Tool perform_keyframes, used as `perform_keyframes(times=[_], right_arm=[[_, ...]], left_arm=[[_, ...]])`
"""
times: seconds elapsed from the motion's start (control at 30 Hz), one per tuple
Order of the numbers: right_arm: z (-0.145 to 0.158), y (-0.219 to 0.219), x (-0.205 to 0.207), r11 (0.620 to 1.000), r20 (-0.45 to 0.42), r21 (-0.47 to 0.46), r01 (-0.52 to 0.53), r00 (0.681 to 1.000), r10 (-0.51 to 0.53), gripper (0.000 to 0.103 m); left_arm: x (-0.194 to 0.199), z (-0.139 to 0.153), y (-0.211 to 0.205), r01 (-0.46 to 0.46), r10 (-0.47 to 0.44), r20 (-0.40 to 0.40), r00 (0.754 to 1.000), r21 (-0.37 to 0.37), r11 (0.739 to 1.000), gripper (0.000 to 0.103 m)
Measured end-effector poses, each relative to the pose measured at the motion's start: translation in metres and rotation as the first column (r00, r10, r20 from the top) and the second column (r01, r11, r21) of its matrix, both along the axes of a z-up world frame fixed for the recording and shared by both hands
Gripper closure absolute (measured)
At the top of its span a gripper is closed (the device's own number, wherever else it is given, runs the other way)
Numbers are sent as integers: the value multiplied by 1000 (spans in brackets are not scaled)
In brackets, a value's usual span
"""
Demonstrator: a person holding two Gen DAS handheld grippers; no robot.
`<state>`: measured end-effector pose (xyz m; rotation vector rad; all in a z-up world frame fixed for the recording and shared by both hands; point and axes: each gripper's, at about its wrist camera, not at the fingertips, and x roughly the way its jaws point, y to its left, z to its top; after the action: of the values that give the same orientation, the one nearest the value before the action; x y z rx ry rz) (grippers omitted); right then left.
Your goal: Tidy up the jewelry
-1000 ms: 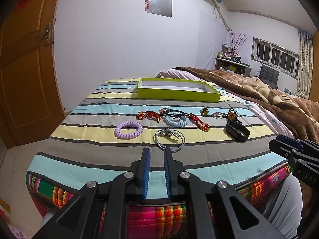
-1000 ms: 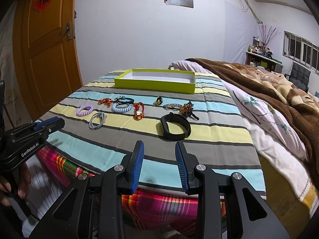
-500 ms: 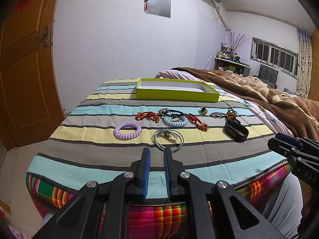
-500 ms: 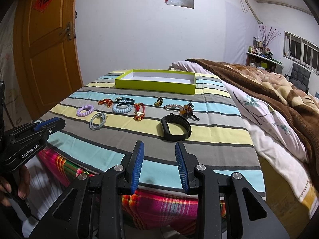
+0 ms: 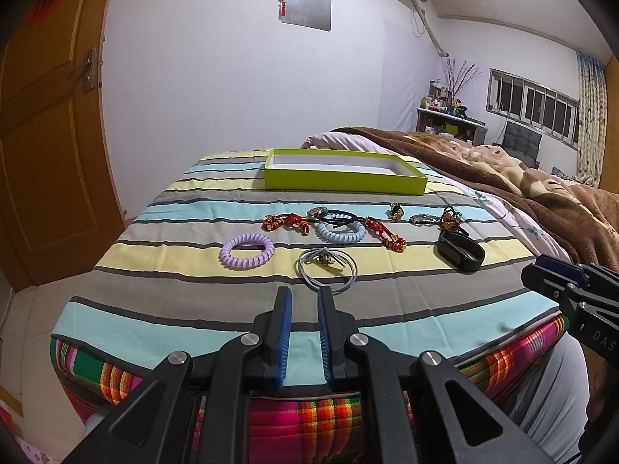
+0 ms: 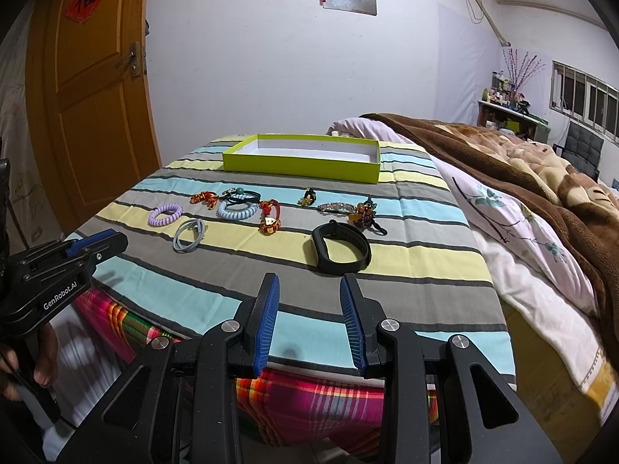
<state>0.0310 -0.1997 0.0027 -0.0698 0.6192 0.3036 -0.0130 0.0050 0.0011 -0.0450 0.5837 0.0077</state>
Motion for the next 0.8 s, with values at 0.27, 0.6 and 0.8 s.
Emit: perform_keyframes(times=[0.27,0.6,0.8], right_arm=[[-1,-1,7,1000,-6,2,5,1000,-5,69],[-6,-9,26,1000,-20,1,18,1000,-18,69],[-10,-16,47,999,-40,3,32,999,-32,69]], left_arm=[[3,-4,-3,-1,1,5,1000,14,1000,90],[21,-8,0,12,-12,-14,1000,-8,1000,90],[43,-11,4,14,-16,-54,998,-44,999,90]])
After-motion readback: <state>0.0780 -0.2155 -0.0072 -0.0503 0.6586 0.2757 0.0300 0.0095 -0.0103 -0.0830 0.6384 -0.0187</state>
